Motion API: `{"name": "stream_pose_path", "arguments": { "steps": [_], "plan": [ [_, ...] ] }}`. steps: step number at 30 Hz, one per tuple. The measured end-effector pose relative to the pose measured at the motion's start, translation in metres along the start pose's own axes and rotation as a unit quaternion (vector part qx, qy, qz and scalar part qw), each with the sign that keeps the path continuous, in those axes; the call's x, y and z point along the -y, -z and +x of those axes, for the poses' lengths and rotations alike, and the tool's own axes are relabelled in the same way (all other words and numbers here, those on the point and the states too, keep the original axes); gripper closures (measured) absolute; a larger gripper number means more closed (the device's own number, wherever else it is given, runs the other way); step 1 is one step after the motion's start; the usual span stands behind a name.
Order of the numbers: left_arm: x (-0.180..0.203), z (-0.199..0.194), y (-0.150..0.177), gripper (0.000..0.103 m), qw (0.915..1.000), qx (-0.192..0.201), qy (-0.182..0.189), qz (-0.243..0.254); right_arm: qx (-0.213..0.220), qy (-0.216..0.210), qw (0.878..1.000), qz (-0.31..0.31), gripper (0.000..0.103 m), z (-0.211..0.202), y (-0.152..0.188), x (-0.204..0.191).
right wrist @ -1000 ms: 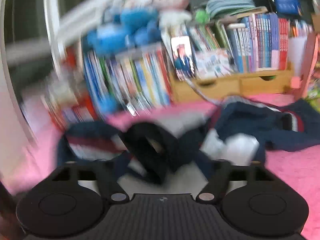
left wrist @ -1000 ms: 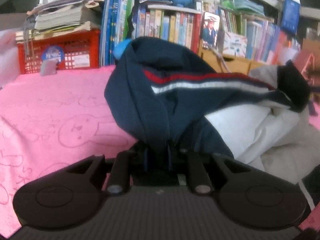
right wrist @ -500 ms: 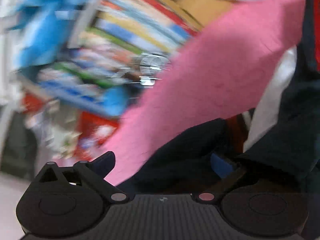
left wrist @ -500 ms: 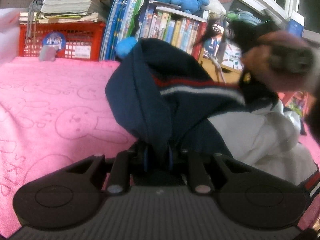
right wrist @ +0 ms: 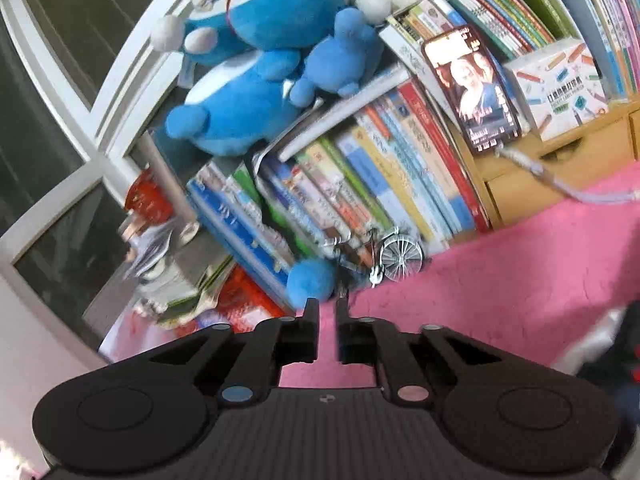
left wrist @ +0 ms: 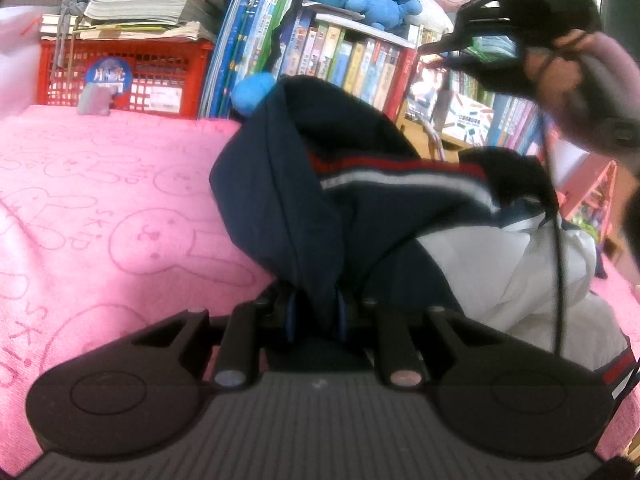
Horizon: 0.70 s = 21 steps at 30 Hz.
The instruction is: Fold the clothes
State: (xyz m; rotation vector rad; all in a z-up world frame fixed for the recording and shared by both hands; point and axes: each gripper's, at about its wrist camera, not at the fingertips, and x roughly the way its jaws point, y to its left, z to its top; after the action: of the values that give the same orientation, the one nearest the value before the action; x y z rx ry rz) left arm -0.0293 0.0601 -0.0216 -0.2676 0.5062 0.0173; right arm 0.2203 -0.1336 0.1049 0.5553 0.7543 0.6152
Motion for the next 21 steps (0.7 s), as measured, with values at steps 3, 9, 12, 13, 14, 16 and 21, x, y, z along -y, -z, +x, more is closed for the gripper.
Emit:
{"name": "stream_pose_path", "arguments": {
  "steps": [3, 9, 12, 13, 14, 16, 21],
  "plan": [
    [0.000, 0.000, 0.000, 0.084, 1.0000, 0.000, -0.001, 0.001, -0.074, -0.032, 0.994, 0.072, 0.033, -0.001, 0.009, 0.025],
    [0.000, 0.000, 0.000, 0.084, 1.0000, 0.000, 0.000, 0.001, -0.153, -0.067, 0.951, 0.260, 0.025, 0.009, 0.026, 0.073],
    [0.000, 0.000, 0.000, 0.084, 1.0000, -0.001, 0.000, 0.000, -0.156, -0.036, 0.949, 0.272, 0.016, 0.022, 0.027, 0.075],
    [0.000, 0.000, 0.000, 0.084, 1.0000, -0.001, 0.001, -0.001, -0.160, -0.019, 0.948, 0.276, 0.016, 0.031, 0.028, 0.074],
    [-0.001, 0.000, 0.000, 0.084, 1.0000, -0.001, 0.001, -0.002, -0.164, -0.003, 0.946, 0.280, 0.016, 0.039, 0.029, 0.072],
    [-0.001, -0.001, 0.000, 0.084, 1.0000, 0.000, 0.003, -0.004, -0.177, 0.024, 0.940, 0.291, 0.014, 0.052, 0.033, 0.068],
    [-0.003, -0.001, 0.000, 0.083, 1.0000, -0.001, 0.006, -0.007, -0.157, 0.088, 0.950, 0.254, 0.074, 0.071, 0.036, 0.066]
  ]
}}
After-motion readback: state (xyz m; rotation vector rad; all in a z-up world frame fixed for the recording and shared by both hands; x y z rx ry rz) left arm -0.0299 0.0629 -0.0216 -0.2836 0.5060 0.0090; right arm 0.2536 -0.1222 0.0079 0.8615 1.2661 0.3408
